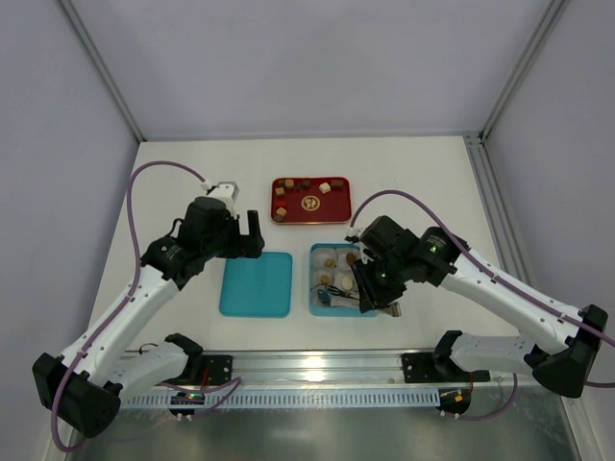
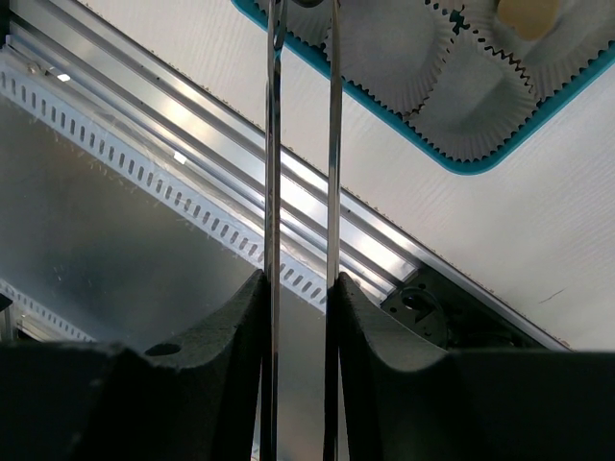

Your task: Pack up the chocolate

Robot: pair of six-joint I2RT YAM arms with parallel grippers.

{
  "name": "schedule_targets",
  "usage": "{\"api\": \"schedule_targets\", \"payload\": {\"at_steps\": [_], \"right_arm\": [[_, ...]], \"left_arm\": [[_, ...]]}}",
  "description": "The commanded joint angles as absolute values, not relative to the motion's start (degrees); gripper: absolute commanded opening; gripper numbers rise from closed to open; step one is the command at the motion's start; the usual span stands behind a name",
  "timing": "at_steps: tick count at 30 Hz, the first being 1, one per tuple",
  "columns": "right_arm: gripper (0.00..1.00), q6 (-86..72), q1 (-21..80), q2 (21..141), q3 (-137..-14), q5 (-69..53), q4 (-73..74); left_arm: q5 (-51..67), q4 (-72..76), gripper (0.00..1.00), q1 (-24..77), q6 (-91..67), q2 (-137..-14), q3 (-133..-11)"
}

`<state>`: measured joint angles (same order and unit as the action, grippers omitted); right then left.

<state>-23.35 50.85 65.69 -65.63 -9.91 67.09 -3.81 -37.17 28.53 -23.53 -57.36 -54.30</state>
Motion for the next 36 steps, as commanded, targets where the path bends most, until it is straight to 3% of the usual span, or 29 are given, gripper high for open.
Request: {"api": "schedule_targets", "payload": {"at_steps": [1,27,36], "right_arm": [[0.34,-23.82,51.15,65.83,-65.92,-10.81,65.04],[0.39,-24.08,51.24,65.57,-66.53,-9.59,65.21],[0.4,-21.98,47.82,65.56,-72.41,-6.77,68.11]], "left_arm": [[-3.96,-37.09,1.0,28.56,-22.85,-57.3,-56.51],[-4.04,-37.18,1.0,28.56,-22.85,-57.13,-56.6],[-4.04,-37.09,1.0,28.56,-22.85,-56.95,-56.69]]}}
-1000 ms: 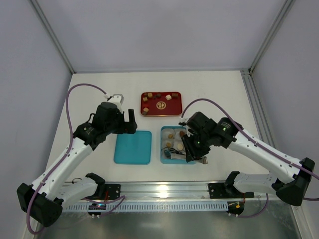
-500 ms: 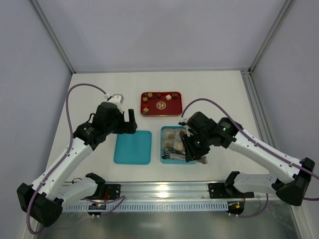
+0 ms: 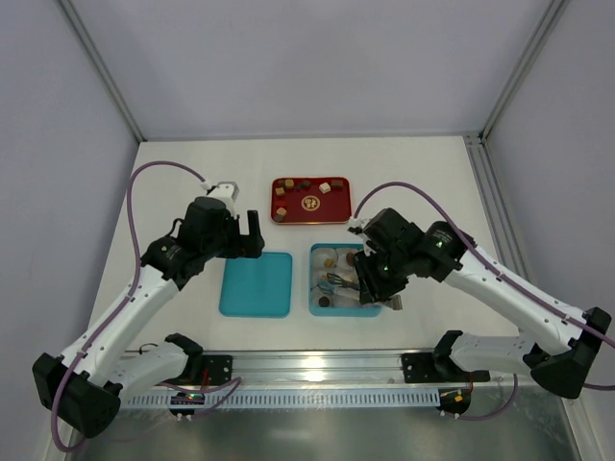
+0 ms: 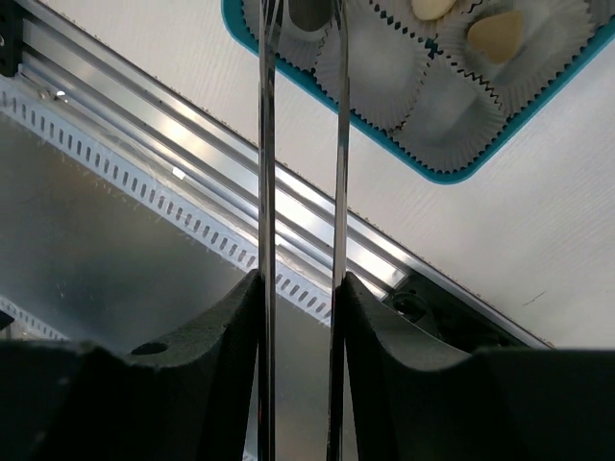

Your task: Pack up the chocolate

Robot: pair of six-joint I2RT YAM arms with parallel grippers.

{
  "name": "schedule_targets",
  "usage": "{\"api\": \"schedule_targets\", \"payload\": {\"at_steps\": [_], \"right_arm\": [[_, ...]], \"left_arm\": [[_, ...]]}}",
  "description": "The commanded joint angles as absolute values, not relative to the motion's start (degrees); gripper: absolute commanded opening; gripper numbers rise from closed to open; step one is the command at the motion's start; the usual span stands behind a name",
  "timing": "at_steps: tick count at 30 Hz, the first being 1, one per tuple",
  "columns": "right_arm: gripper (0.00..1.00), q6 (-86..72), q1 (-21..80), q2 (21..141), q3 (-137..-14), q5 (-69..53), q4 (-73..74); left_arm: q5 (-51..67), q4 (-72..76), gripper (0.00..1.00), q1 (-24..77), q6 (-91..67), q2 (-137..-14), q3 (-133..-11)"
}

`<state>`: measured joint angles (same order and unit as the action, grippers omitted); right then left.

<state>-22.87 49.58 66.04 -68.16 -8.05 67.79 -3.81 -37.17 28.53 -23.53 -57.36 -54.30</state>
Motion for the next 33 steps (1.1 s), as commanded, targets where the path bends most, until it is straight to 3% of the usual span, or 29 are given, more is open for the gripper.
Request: {"api": "schedule_targets", "payload": {"at_steps": [1,4,9,13,23,33], "right_arm": [[0.4,-21.02,46.42,65.74,-72.94,-6.59,68.55],[0.4,-17.86,42.12,66.53,-76.19,-6.41,69.17],[0.4,-11.69,25.53,70.39,-80.67,-6.51,66.01],[0.4,-13.26,15.05,78.19,-82.61,-4.15,56.37],[0.43,-16.26,3.35,99.29,-86.39,-0.45,38.68],[0.45,-15.65,1.14,113.37,-90.7,4.22,36.13]], "left_arm": [[-4.04,-37.09,1.0,28.56,-22.85,-57.04,-56.69],[-3.69,-37.09,1.0,28.56,-22.85,-57.13,-56.69],[-2.81,-37.0,1.0,28.56,-23.03,-57.22,-56.69],[-1.59,-36.56,1.0,28.56,-23.2,-57.57,-56.51],[-2.11,-36.56,1.0,28.48,-23.29,-56.78,-56.43],[-3.08,-36.83,1.0,28.48,-23.12,-57.22,-56.51]]}}
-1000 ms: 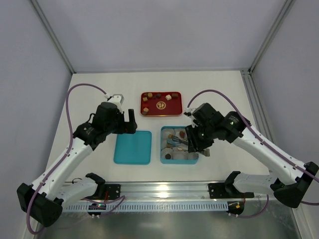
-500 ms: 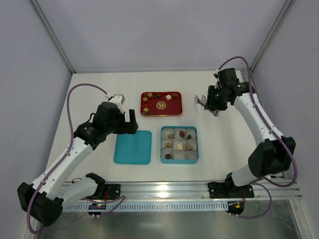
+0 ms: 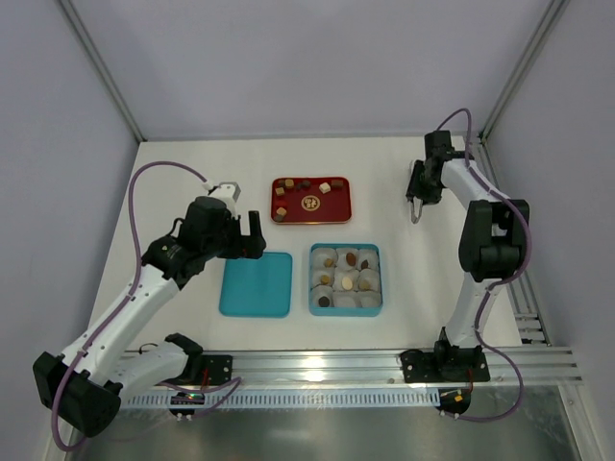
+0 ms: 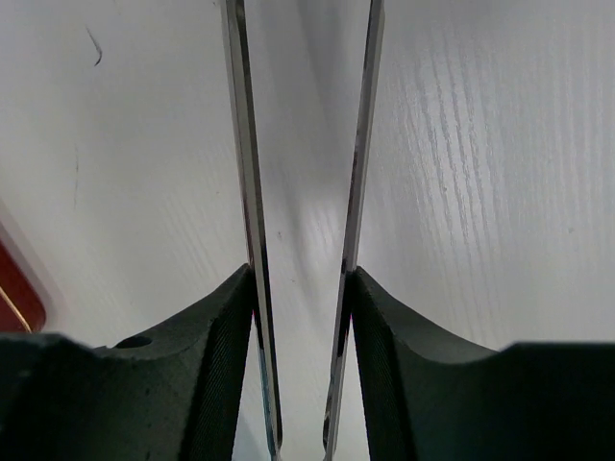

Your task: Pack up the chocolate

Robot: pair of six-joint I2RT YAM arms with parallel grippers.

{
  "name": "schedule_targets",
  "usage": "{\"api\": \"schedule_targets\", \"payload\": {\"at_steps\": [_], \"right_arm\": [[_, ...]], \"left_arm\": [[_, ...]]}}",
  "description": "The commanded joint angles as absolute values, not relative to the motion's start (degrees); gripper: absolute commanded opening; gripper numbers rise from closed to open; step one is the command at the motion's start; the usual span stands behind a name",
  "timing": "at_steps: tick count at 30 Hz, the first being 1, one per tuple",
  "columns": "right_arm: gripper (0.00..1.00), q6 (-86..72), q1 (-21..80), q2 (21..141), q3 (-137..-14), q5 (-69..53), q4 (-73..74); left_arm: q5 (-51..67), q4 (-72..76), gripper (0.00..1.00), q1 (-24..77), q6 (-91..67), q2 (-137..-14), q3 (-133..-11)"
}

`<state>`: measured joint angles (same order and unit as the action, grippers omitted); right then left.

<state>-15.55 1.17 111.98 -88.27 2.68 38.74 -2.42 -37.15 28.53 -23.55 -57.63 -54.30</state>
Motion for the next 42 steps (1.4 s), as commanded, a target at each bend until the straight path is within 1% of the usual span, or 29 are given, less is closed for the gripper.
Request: {"api": "schedule_targets", "payload": {"at_steps": [1,10,13,20,23,24,27,36,40,42], "right_arm": [[0.46,-15.38,1.23,114.25,-90.96,4.31,36.38],[0.5,-15.64,1.14,117.95,-89.48,5.18,37.44],[0.55,-15.64,1.14,118.12,-88.95,5.27,37.62],[0.67,-15.91,1.14,118.39,-87.54,4.75,37.27],[0.75,-16.0,1.14,118.56,-87.19,4.48,37.35],[0.8,-16.26,1.14,118.3,-87.01,4.05,37.18],[0.86,-17.14,1.06,116.64,-86.14,2.9,36.57],[0.9,-18.9,1.23,106.53,-83.32,2.46,36.56],[0.91,-18.9,1.23,102.49,-83.05,1.76,37.08],[0.91,-18.81,1.75,101.17,-82.88,-1.3,36.92]], "left_arm": [[-3.08,-36.91,1.0,28.48,-23.2,-57.3,-56.43],[-3.34,-37.35,1.0,28.48,-23.38,-59.32,-56.6],[-3.52,-37.53,1.0,28.48,-23.55,-59.94,-56.51],[-3.6,-37.62,1.0,28.48,-23.82,-62.14,-56.43],[-3.95,-37.79,1.0,28.48,-23.82,-63.28,-56.51],[-3.96,-37.79,1.0,28.48,-23.82,-63.54,-56.51],[-5.27,-38.05,1.0,28.56,-23.82,-64.95,-56.69],[-11.6,-42.09,0.99,27.78,-22.33,-71.44,-58.53],[-11.08,-43.85,0.95,25.24,-21.62,-73.91,-58.63],[-9.5,-44.38,0.92,23.56,-21.01,-74.79,-58.27]]}}
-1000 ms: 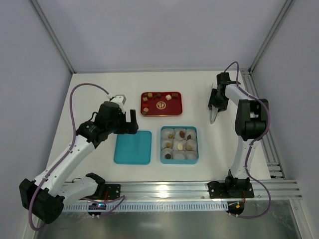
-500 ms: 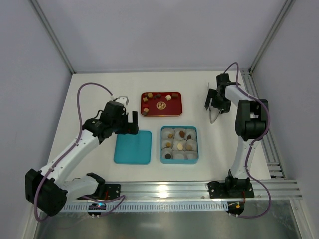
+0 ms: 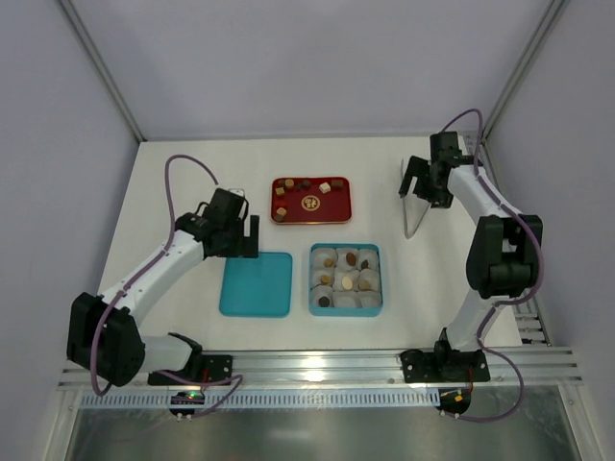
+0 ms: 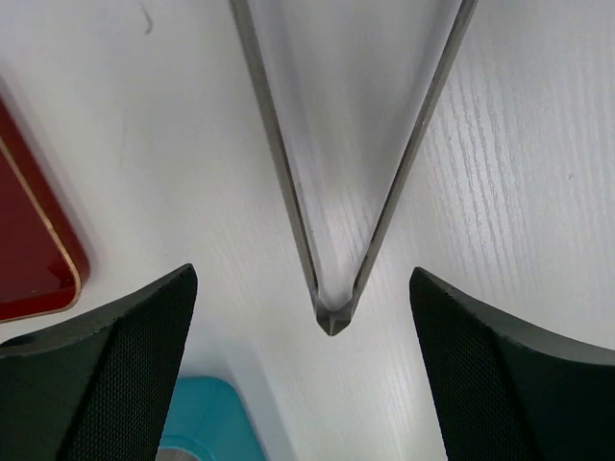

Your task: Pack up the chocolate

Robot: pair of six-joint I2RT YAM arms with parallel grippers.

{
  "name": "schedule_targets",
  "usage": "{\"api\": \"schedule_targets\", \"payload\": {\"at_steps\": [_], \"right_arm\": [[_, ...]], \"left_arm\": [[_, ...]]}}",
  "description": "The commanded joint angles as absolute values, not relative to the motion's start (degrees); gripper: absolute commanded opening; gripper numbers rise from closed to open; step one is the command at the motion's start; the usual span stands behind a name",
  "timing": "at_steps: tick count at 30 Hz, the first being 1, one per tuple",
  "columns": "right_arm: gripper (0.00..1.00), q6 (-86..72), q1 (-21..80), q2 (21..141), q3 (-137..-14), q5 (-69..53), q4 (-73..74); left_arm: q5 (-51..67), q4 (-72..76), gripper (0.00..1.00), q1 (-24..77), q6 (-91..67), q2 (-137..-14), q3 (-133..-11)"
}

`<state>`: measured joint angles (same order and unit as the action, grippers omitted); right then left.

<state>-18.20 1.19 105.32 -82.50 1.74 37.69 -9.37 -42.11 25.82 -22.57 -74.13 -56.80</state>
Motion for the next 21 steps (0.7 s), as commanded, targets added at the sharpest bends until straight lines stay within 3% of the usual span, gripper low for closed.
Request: {"api": "schedule_targets", "payload": {"at_steps": [1,11,17,21], "right_arm": [[0.91,-18.9,2.19,100.12,-82.1,-1.67,36.3],[0.92,-19.6,15.98,88.95,-75.41,-3.86,32.61],[0.92,-19.25,22.67,85.43,-73.04,-6.58,30.59],[0.92,-19.51,24.42,83.59,-70.94,-8.7,29.01]], "left_arm": [[-9.06,-45.08,0.9,22.6,-20.48,-75.66,-57.84],[-1.77,-44.3,0.55,14.51,-19.95,-82.87,-55.28],[-0.18,-43.86,0.44,11.52,-19.78,-87.79,-55.02],[2.02,-44.03,0.42,10.28,-19.86,-90.08,-55.19]]}}
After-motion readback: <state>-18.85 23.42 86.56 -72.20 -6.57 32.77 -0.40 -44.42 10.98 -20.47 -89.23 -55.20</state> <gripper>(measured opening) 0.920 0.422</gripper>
